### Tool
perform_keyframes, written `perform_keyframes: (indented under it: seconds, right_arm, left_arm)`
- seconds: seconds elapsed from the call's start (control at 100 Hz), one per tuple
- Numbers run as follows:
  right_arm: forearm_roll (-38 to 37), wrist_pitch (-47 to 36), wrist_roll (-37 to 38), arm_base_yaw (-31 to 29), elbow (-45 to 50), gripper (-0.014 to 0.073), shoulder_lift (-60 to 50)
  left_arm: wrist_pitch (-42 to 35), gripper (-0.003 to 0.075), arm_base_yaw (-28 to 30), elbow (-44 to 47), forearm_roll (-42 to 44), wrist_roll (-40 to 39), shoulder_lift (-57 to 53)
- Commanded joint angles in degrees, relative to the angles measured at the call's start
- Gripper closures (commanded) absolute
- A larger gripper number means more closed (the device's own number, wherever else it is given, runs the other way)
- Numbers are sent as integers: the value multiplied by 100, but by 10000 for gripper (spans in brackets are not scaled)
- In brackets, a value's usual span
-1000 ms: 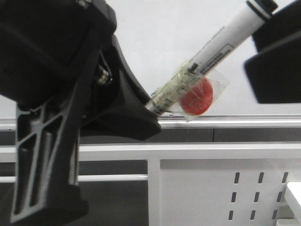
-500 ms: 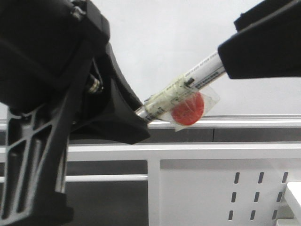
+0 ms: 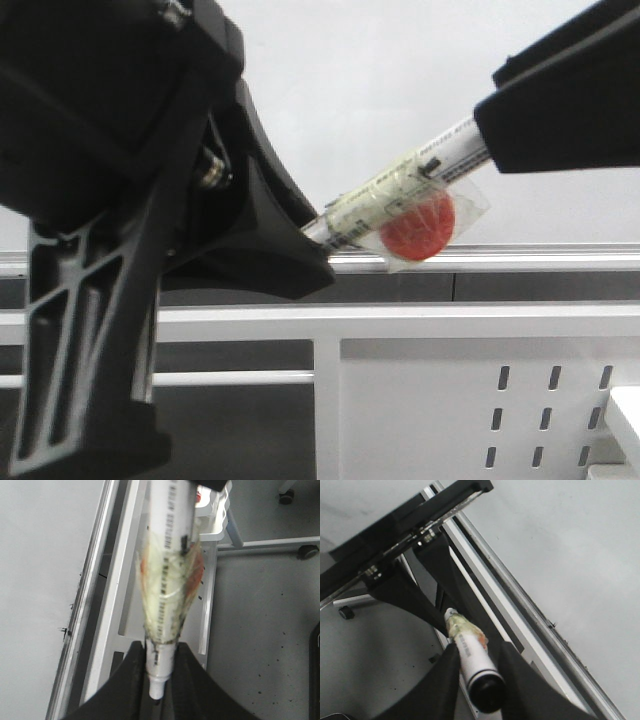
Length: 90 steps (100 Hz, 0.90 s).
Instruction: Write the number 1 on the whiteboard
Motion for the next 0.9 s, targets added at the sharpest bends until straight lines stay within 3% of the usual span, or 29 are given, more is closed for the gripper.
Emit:
perform_keyframes:
  seconds: [0.0,0.04,0.15,0.22,0.29,0.46,0.54,0.69,0.76,0.81,0.86,0.89]
  right_arm:
    - [43,-292,-75,-47,-198,582,15]
    - [43,-292,-75,-47,-198,671,15]
    - [58,-340,-75,-47,-198,666,15]
    - [38,-340,-75,-47,-198,666,15]
    - [-54,-340,-75,-47,-198,666,15]
    - [50,-408,-21,-115,-198,666,15]
    - [57,-445,-21,-229,-198,665,15]
    - [57,-457,-21,-491,-198,665,-7]
    - [57,-457,-21,-567,-198,665,-51]
    - [57,-457,-21,-588,-198,665,-114]
    - [57,-457,-21,-588,-198,665,-191]
    - [57,-468,-21,-588,-198,665,-260]
  left_arm:
    - [-322,740,-35,-190,173,3,-176]
    - [-322,740,-35,-190,194,3,-176]
    - [-482,736,-35,-199,182,3,-178]
    - [-681,694,-35,-199,182,3,-189]
    - [-944,593,-35,-199,182,3,-231]
    - [-1188,219,-35,-199,142,-81,-423]
    - [-1123,167,-35,-199,78,-314,-568]
    - [-1042,178,-35,-199,23,-939,-1094]
    - [-1053,244,-35,-199,23,-1115,-1443]
    - [-1016,398,-35,-160,23,-1113,-1753]
    - [-922,662,-35,-132,23,-1113,-2034]
    - [-839,734,-35,-105,23,-1113,-2189]
